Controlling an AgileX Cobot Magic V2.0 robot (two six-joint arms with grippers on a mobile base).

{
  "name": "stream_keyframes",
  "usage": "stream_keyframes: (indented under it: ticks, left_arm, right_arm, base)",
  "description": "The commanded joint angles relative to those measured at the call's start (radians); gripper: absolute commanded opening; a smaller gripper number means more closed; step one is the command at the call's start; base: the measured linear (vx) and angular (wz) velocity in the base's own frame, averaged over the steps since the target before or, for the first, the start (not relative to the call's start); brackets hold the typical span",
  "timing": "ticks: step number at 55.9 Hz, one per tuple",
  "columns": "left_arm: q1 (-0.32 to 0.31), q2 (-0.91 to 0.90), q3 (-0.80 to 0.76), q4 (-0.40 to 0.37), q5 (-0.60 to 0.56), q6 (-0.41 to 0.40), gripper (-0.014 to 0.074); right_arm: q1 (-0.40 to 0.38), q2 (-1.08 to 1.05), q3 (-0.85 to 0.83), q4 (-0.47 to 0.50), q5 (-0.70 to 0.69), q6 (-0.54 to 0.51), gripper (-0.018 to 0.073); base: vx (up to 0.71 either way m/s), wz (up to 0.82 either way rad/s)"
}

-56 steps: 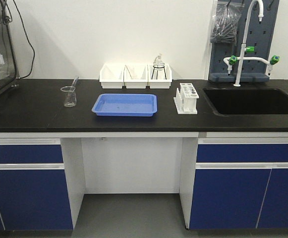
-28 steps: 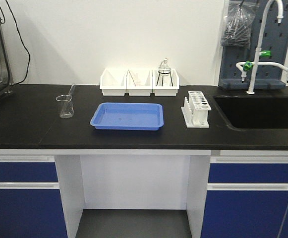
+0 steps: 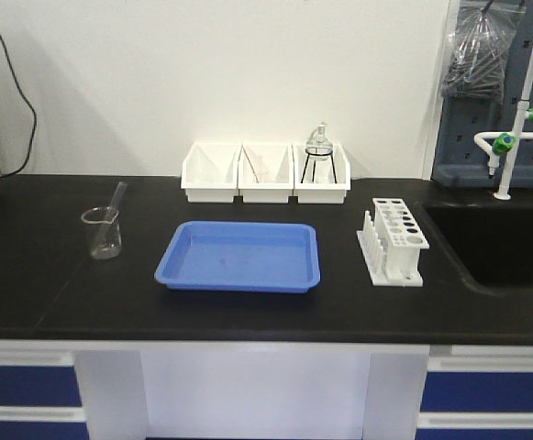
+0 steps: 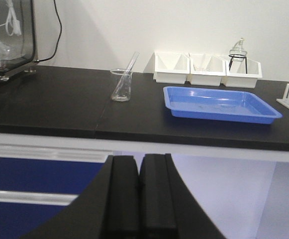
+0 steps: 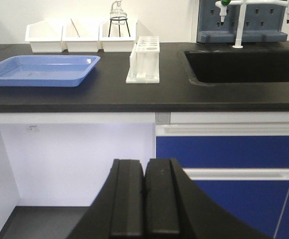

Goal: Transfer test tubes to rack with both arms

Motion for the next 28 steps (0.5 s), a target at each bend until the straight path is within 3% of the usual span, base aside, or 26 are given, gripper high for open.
stream_keyframes:
  ticks: [1,28]
  left_arm:
    - [0.001,-0.005,0.025,-0.001,-0.080,-0.009,-0.0007]
    - [0.001,-0.005,0.025,-0.001,-0.080,-0.009,-0.0007]
  right_arm:
    - [-0.001,-0.011,0.005,-0.006,-0.081,-0.002,-0.0011]
    - [-0.001,-0.011,0.005,-0.006,-0.080,-0.002,-0.0011]
  base:
    - [0.43,-0.04]
    - [0.41,-0.02]
